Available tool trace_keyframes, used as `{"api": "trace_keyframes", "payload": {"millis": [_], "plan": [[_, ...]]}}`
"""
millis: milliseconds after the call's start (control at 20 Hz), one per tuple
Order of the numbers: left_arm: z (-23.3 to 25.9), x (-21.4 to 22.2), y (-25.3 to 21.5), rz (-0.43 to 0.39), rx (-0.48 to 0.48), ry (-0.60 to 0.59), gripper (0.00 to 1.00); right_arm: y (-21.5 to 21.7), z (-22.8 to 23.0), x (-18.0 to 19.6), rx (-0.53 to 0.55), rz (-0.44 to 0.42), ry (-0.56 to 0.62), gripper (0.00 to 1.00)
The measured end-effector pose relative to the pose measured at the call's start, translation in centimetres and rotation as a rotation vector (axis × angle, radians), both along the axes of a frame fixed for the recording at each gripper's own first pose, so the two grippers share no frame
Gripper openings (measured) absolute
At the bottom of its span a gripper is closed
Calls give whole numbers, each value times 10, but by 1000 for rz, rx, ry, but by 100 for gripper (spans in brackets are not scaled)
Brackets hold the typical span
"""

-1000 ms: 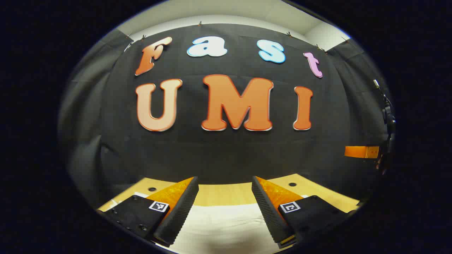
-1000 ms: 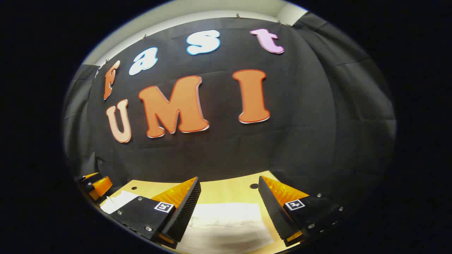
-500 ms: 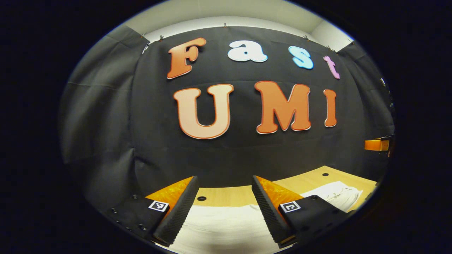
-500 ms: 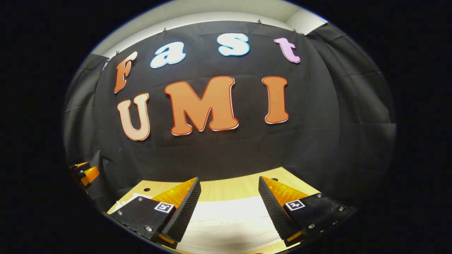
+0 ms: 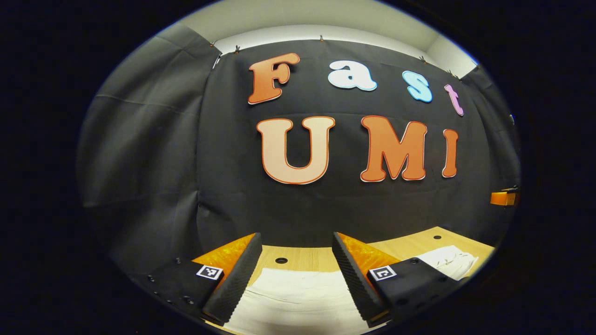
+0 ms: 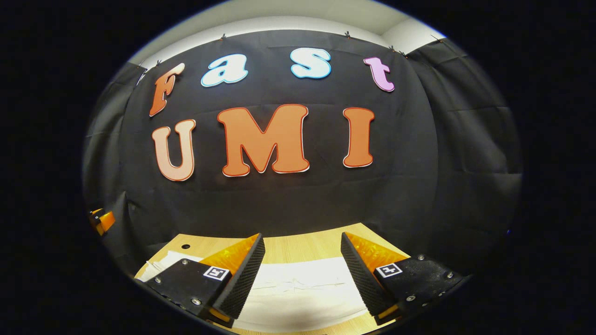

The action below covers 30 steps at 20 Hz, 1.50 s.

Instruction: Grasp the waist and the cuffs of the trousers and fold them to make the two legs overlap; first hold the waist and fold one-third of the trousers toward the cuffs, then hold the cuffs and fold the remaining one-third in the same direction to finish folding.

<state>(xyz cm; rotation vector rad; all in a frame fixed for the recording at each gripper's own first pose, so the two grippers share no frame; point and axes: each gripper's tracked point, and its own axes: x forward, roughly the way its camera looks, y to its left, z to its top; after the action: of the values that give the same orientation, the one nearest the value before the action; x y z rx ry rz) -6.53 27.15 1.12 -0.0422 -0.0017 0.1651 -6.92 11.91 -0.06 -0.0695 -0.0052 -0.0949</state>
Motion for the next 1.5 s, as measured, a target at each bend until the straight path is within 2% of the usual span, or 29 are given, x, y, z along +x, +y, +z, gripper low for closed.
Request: {"api": "trace_keyframes", "payload": {"millis": [100, 150, 200, 250, 350, 500, 550, 600, 750, 950, 1100, 1200, 1400, 1500], "plan": [[-8, -3, 2, 10, -10, 15, 98, -5, -3, -2, 1, -5, 9, 99], [-8, -3, 5, 16, -10, 16, 95, -7, -2, -2, 0, -6, 8, 99], [-9, -5, 4, 17, -8, 19, 99, -10, -3, -4, -3, -12, 12, 99], [-9, -5, 6, 24, 2, 22, 95, -13, -4, -4, -6, -17, 15, 99], [-9, -4, 6, 30, 18, 26, 99, -17, -6, -6, -10, -18, 22, 99], [-9, 3, 3, 24, 0, 26, 98, -25, -13, -6, 13, -27, 45, 99], [-11, 5, 1, 20, -13, 31, 95, -26, -18, -4, 56, -20, 62, 99], [-13, 7, -1, 14, -28, 39, 98, -27, -24, -3, 119, -7, 85, 99], [-26, 12, -5, 11, -53, 56, 98, -39, -47, 3, 293, -16, 159, 98], [-35, 13, 3, 36, -52, 77, 99, -73, -97, 5, 386, -96, 270, 98], [-40, 14, 11, 55, -51, 96, 99, -95, -152, -2, 558, -149, 384, 99], [-42, 12, 12, 66, -63, 102, 99, -112, -182, -5, 675, -202, 416, 99], [-51, 15, 17, 91, -60, 128, 99, -146, -238, -24, 771, -293, 504, 99], [-60, 15, 19, 95, -77, 146, 98, -152, -258, -30, 873, -323, 531, 99]]}}
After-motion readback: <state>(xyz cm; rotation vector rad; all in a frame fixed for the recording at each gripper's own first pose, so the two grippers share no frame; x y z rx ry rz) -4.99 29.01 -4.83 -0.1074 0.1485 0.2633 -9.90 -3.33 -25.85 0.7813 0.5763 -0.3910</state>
